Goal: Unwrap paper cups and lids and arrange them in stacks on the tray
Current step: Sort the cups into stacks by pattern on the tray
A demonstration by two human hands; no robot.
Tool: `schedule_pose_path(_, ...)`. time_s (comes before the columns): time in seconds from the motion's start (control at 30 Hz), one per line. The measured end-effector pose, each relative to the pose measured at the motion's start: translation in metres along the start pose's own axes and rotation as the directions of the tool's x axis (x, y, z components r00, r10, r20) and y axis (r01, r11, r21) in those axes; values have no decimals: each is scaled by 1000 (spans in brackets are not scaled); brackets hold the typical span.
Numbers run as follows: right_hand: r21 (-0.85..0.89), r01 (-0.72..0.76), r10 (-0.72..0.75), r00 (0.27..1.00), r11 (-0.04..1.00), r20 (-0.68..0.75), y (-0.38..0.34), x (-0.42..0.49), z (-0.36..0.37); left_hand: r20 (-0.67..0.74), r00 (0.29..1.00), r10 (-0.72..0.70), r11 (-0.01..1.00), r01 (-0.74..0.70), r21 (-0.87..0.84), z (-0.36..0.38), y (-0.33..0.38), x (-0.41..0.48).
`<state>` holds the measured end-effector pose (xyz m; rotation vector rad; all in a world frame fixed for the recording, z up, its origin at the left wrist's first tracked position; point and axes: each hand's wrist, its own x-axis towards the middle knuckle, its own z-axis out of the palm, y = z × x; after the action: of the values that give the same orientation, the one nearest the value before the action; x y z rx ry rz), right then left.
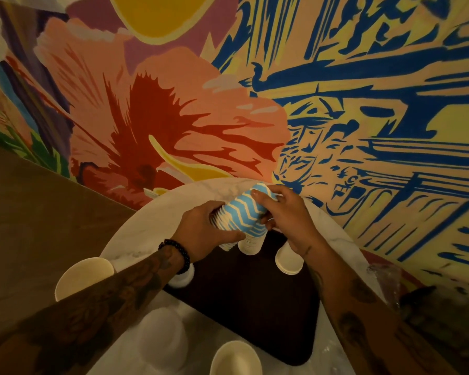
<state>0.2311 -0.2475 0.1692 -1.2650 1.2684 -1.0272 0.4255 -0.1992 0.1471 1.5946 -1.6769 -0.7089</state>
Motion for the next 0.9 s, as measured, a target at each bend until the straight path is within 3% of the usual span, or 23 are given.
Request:
schedule_pose_path(0.17,12,67,-64,983,998,-173,-24,4,-20,73,997,23,1000,-23,0,-9,1,23)
schedule_pose_path(0.4,-136,182,-224,873,974,-433,-42,18,-37,33,996,-81,995,82,-52,-30,-13,51)
schedule_pose_path(0.6,-420,190,-323,906,887,-272,-29,25,-20,59,996,-65,991,71,-113,-35,-17,65)
schedule_pose_path(0.73,-521,119,-260,943,845,-208,-7,33,-5,110,992,-67,987,82,-135,-35,-20,71)
schedule_pose_path(0.9,-499,-28,-94,971,866,-219,19,37,6,134,989,-58,986,78,-147,-41,-25,78)
